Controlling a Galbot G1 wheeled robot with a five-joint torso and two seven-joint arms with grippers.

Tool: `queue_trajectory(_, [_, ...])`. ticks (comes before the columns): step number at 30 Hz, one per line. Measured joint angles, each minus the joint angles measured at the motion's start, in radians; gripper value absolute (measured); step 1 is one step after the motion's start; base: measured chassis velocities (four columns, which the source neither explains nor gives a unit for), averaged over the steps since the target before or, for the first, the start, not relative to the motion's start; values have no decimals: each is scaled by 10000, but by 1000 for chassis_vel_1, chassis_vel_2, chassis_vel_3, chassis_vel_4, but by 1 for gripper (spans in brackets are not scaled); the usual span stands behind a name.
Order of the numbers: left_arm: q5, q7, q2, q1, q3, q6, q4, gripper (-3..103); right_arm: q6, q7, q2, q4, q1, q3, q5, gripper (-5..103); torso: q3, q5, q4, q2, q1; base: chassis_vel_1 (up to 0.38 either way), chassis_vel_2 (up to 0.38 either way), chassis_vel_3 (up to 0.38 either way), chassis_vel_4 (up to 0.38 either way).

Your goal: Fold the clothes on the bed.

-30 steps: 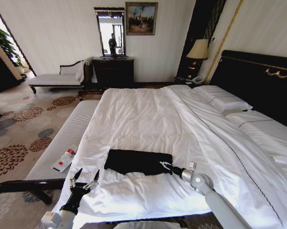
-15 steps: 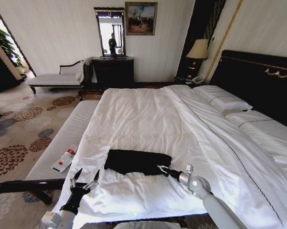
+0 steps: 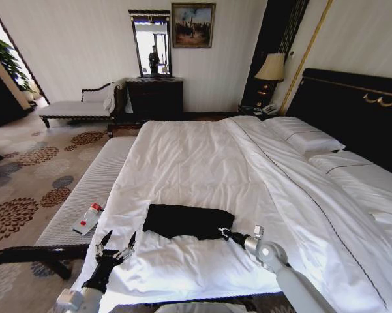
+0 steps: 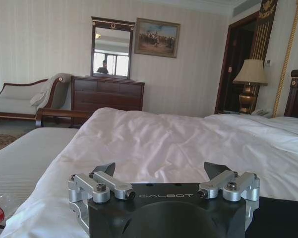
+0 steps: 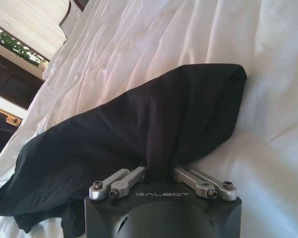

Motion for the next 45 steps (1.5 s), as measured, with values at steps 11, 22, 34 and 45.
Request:
queue_trajectory(11, [0,-2,0,0,1,0,0,100,353,325,-168,802,-542,513,-868,4,0,-1,-3,0,0,0,0,0,0])
queue_trajectory(22, [0,-4,0,-1,1,0,0,100,532,353,-1136,1162,-1237,1903,-1559,4,0,-2,-4,0,-1,0,0,0,0])
queue_trajectory(34, [0,-4,1,-1,1,0,0,100,744,146,-2041,985,-1598,2550,-2744,4,-1,0,-4,1,0,0,0,0,0])
queue_trajectory(45, [0,0,0,-1,0,0,0,100,764,305,-2102,1611,-1350,2090,-3025,4,0,-1,-4,2,-1,0,0,0,0])
